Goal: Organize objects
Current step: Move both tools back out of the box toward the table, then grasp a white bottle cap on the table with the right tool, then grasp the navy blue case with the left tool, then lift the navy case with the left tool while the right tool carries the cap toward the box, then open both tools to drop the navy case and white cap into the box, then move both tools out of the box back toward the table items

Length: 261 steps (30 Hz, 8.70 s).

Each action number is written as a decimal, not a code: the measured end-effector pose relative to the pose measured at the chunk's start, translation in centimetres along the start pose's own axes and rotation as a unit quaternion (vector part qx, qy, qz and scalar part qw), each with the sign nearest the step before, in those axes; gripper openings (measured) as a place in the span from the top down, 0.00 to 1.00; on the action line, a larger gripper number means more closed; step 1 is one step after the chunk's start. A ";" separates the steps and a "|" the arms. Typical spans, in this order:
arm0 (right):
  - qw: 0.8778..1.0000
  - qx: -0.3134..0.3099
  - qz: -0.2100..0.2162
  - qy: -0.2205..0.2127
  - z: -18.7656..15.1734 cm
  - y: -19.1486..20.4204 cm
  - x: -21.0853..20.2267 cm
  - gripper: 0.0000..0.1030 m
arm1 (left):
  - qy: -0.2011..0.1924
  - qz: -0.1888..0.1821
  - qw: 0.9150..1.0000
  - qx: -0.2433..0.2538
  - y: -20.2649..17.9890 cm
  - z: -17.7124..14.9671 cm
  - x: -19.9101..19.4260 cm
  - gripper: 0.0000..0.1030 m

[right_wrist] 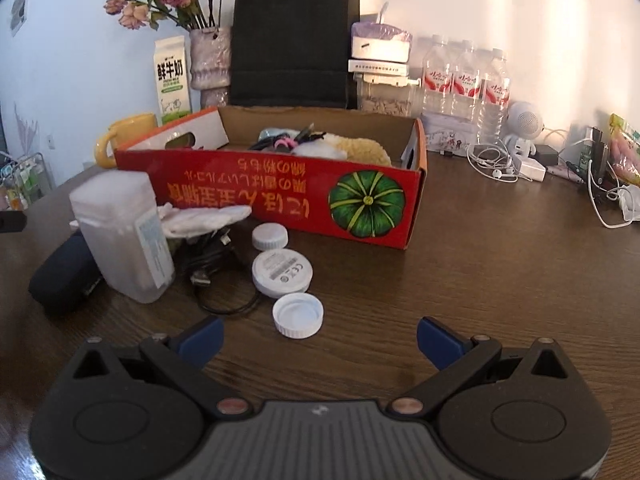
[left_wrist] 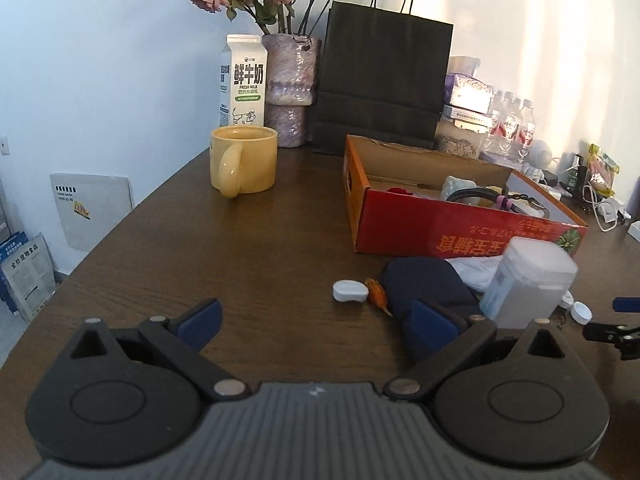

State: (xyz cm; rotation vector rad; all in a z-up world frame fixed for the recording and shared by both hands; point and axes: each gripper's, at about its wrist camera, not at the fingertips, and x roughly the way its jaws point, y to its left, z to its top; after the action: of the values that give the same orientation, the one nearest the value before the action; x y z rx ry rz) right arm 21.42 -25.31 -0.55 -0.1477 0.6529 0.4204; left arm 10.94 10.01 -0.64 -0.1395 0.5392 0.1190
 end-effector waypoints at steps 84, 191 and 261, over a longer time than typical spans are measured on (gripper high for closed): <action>0.996 -0.008 0.002 -0.092 0.0 1.1 -2.2 0.74 | 0.035 -0.021 0.999 0.014 -8.8 -0.7 6.4 0.35; 0.993 0.021 0.013 -0.119 15.3 2.6 11.7 0.00 | -0.082 -0.041 0.996 0.005 -10.8 13.1 16.5 0.00; 0.999 -0.003 -0.008 -0.032 1.1 0.5 1.3 0.00 | 0.031 0.051 0.998 0.004 -1.3 0.8 4.6 0.00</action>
State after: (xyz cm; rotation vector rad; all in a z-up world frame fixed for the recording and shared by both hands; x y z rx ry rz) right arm 22.77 -24.11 -0.54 -0.1451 0.5862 0.4097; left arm 15.50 9.23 -2.23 -0.1092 0.6095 0.2125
